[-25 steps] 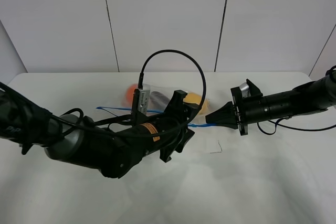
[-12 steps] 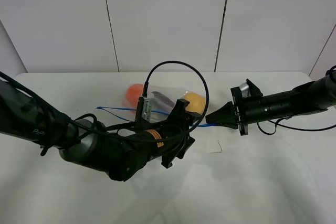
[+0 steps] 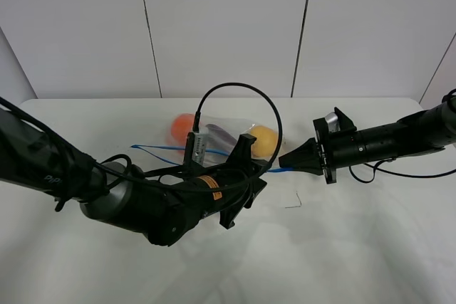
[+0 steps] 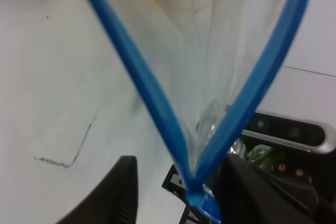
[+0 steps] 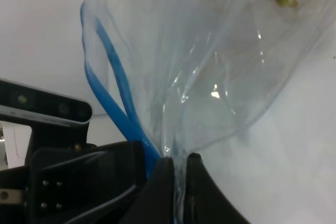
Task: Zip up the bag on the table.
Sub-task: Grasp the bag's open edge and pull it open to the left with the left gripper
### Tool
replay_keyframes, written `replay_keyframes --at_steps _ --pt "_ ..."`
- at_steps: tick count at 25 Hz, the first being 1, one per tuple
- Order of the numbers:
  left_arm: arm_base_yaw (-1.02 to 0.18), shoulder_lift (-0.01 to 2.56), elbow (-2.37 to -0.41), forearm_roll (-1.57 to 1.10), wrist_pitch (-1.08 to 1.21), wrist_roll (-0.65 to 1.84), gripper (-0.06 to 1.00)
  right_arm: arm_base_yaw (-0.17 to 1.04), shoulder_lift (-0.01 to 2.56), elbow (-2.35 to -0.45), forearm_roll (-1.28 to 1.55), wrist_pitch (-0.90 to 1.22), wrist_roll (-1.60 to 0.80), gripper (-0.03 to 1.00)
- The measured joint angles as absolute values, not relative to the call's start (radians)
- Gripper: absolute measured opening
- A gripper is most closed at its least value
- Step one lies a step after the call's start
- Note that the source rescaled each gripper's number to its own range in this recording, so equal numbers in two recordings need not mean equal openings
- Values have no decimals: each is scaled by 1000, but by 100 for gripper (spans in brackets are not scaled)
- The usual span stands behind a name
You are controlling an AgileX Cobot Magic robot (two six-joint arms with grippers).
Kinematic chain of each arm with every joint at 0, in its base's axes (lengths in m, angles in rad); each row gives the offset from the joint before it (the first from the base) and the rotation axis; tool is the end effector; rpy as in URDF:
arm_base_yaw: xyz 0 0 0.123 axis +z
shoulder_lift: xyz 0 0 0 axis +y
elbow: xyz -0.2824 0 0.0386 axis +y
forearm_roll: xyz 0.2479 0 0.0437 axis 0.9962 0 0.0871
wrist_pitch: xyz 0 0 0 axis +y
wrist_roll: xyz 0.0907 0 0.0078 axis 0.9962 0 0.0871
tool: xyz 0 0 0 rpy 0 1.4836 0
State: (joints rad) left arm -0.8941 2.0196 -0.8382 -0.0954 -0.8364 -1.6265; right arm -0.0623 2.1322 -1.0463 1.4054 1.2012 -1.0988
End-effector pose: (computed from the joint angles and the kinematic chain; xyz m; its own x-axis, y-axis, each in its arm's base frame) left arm 0.2427 -0.2919 0.1245 -0.7104 -0.6970 0.0974 -0.2477 0.1181 -0.9616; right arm 0.3478 0.0622 0.1074 -0.9880 0.0770 -0.1338 -0.0925 0.3987 0.9124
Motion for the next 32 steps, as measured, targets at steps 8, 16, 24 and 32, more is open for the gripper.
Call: replay_keyframes --at_steps 8,16,24,32 --pt "-894 2020 -838 -120 -836 -1644 55 -62 2132 -1046 1404 1201 -1099 0" --pt "-894 2020 -838 -87 -836 -1647 28 -62 2132 -1046 1404 1201 -1098 0" --pt "-894 2020 -838 -84 -836 -1647 20 -62 2132 -1046 1403 1201 -1098 0" --pt "-894 2020 -838 -90 -843 -1647 0 -62 2132 -1046 1401 1200 -1098 0"
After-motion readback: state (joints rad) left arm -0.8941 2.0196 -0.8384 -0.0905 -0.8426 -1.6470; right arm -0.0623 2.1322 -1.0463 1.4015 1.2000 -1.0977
